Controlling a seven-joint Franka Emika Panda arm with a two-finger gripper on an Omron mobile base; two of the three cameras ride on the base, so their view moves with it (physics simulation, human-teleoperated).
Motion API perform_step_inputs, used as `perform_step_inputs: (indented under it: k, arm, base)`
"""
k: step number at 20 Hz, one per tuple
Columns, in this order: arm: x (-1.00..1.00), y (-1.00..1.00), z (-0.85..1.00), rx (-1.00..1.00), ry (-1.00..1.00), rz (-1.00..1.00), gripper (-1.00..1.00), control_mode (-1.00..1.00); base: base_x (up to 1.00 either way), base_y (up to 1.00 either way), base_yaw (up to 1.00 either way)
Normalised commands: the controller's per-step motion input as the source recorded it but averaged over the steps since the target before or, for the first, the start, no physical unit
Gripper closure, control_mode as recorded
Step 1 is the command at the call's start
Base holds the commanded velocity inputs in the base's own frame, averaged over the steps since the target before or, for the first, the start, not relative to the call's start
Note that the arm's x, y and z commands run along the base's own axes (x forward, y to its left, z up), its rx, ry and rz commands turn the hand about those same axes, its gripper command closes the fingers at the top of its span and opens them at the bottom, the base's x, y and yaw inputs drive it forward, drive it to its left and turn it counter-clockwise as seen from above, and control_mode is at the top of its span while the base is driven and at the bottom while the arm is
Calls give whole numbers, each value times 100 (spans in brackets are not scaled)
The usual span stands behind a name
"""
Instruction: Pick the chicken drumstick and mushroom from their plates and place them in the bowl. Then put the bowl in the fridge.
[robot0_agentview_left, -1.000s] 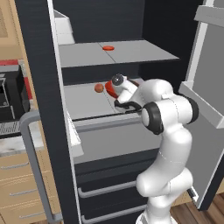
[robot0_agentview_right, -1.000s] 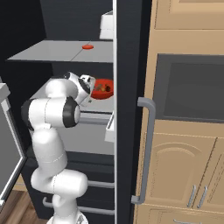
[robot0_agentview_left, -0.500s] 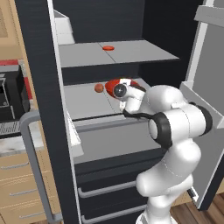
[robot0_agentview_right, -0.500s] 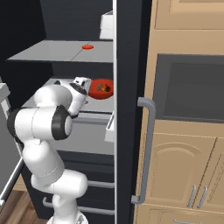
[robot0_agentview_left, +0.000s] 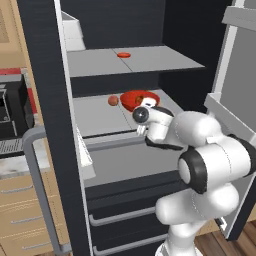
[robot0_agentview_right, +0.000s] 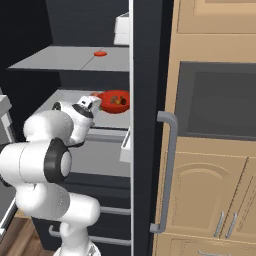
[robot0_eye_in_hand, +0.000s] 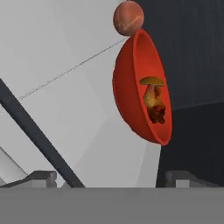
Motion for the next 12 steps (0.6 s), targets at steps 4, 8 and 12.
perform_step_inputs:
  k: [4,8,12]
  arm:
    - [-43,12,50,22,7,-24,-100,-100]
    - [-45,12,50,14,7,-28,-100,-100]
    - [-42,10,56,9,11,-29,-100,-100]
  base:
    - [0,0,0]
    - [0,0,0]
    - [0,0,0]
